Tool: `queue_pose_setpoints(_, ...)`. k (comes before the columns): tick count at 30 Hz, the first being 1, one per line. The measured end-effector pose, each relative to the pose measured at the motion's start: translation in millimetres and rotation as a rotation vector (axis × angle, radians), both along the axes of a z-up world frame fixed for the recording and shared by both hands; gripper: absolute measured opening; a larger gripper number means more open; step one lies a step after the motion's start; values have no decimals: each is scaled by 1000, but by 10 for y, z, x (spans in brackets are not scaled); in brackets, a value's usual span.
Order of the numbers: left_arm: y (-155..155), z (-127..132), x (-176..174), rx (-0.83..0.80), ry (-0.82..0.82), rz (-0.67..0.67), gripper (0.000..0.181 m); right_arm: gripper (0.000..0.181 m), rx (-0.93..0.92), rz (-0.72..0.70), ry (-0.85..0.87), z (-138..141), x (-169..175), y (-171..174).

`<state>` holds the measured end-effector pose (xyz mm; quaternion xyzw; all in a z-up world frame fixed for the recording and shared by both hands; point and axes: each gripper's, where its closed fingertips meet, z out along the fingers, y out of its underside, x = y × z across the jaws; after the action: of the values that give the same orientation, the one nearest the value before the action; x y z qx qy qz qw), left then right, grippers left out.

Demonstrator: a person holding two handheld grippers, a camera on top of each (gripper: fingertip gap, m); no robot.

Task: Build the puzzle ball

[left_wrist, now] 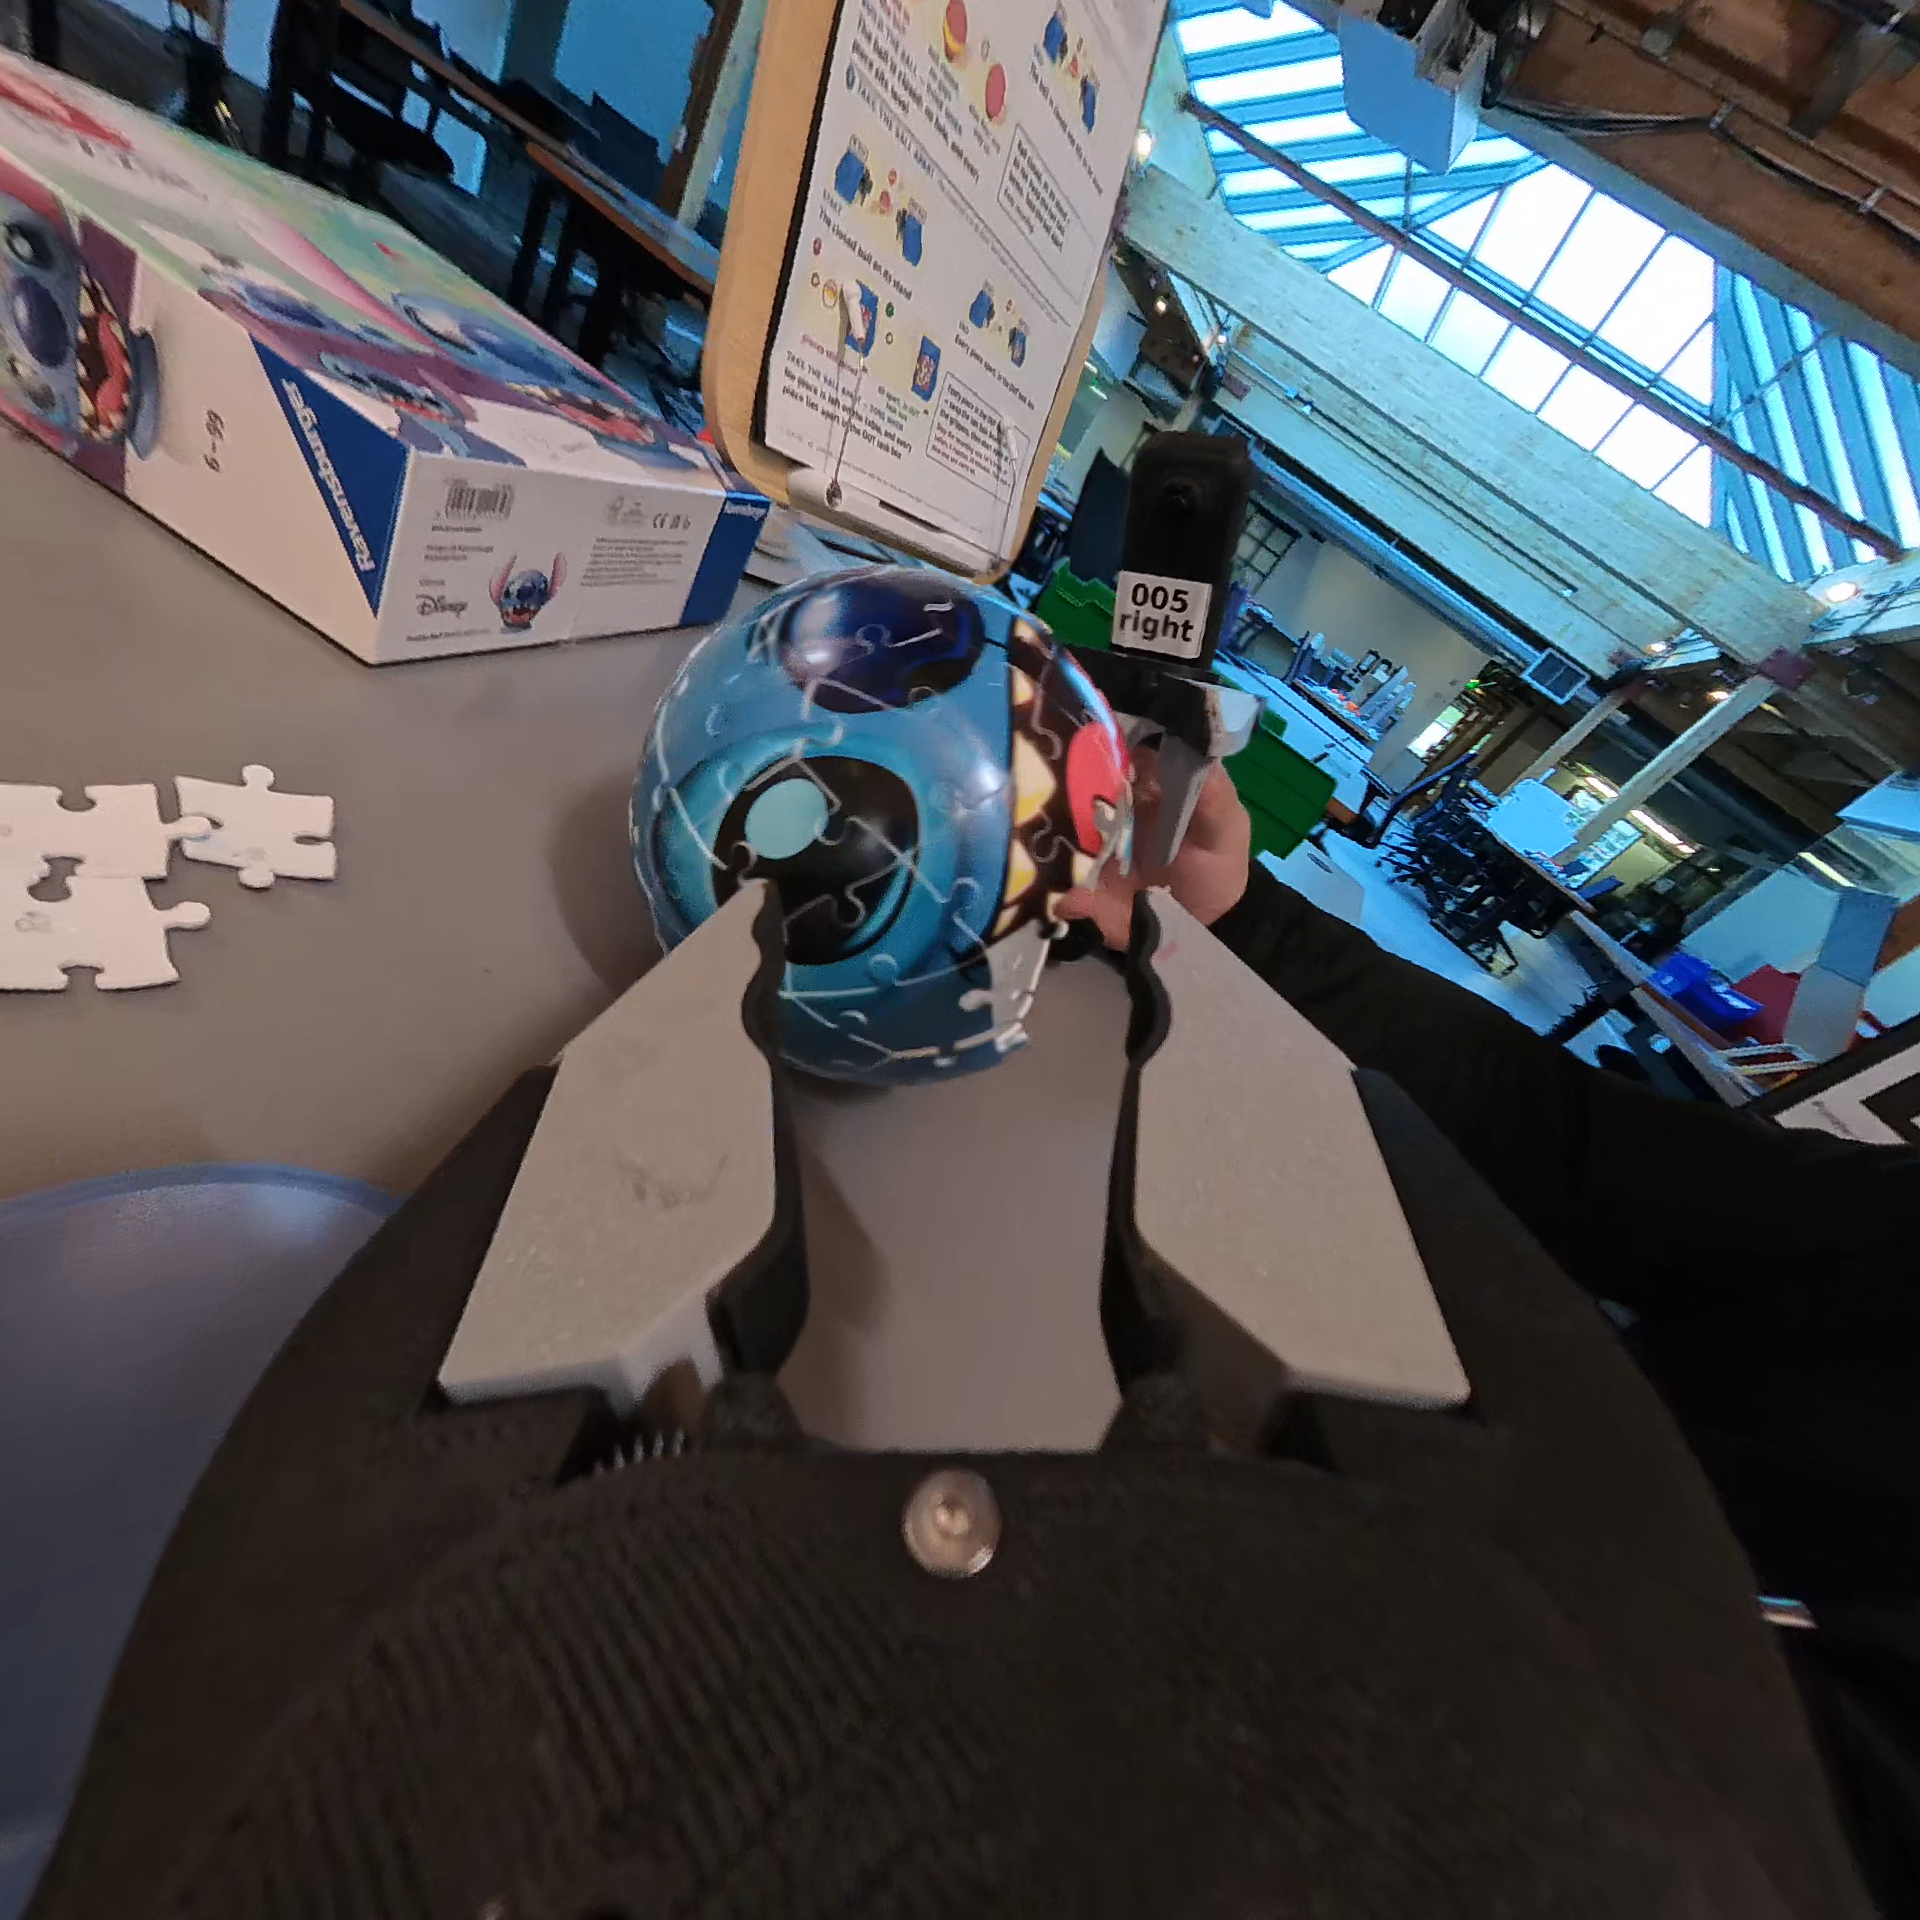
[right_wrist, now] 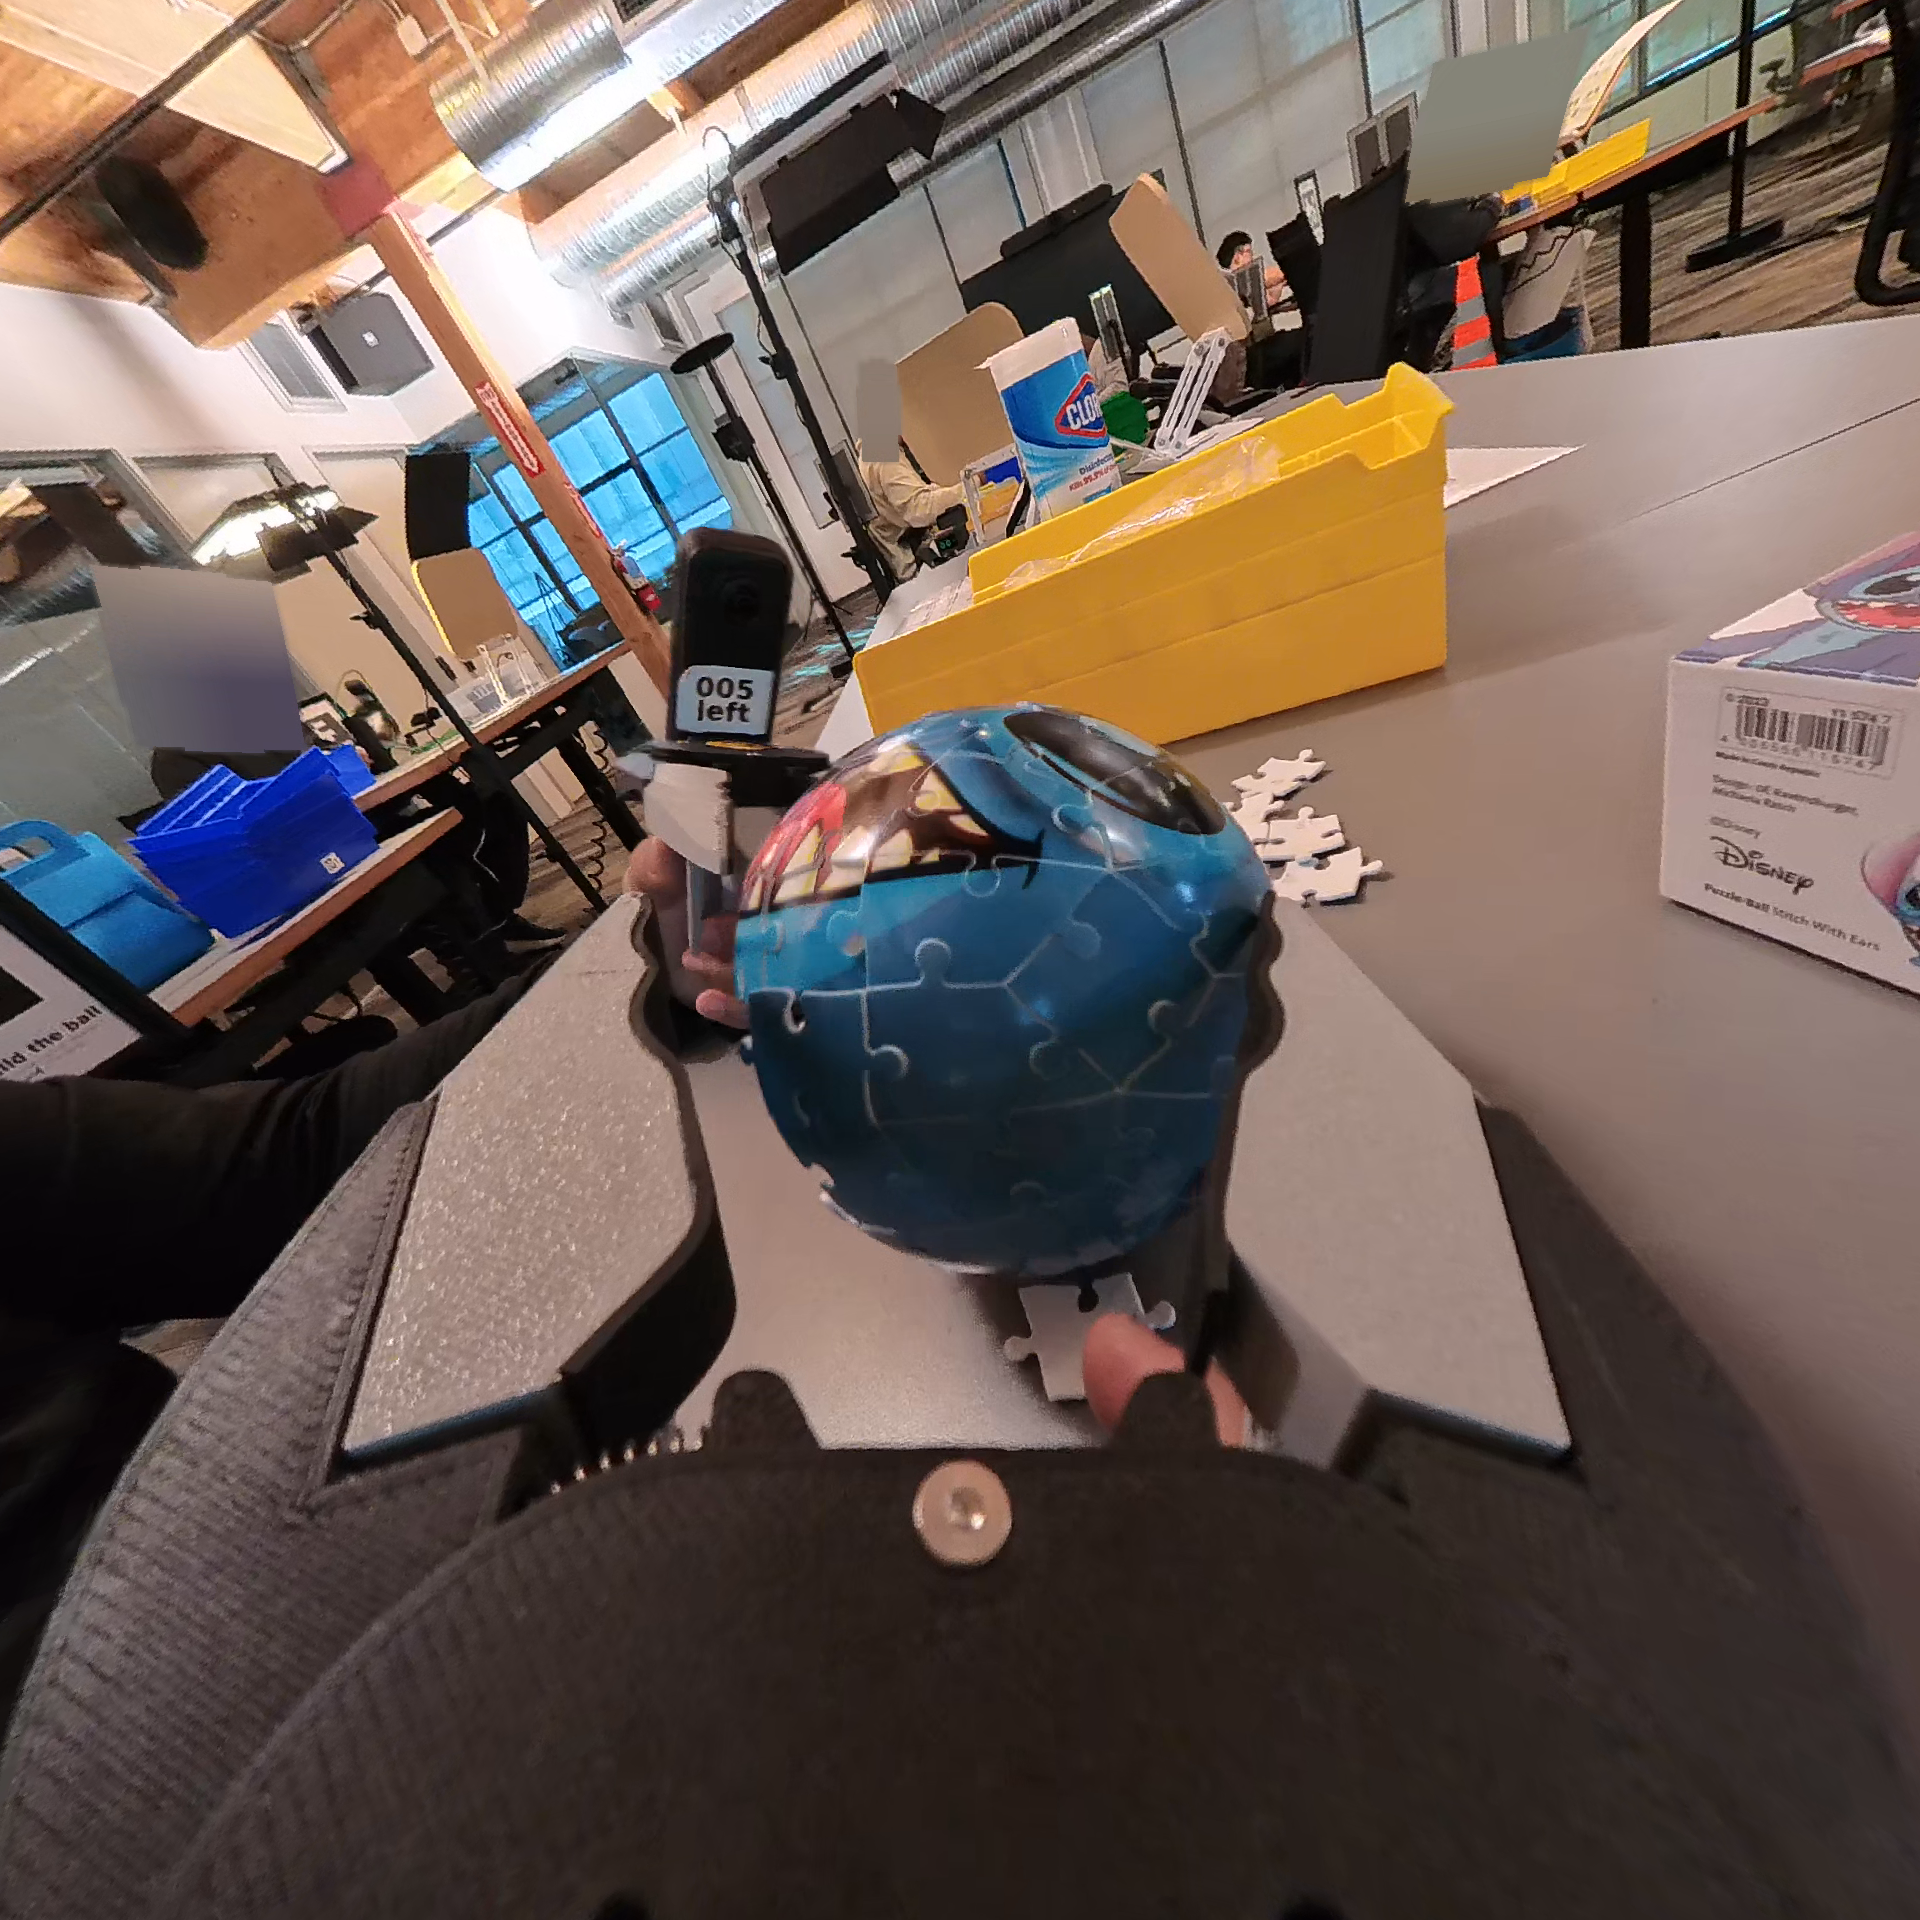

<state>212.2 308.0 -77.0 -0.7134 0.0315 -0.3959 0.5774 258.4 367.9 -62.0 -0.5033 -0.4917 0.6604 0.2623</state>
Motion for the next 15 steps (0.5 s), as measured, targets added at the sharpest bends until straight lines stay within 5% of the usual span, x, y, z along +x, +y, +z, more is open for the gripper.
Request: queue_pose_setpoints(15, 60, -36, 42, -28, -13, -53, 68, 100, -52, 16, -1, -33, -75, 205)
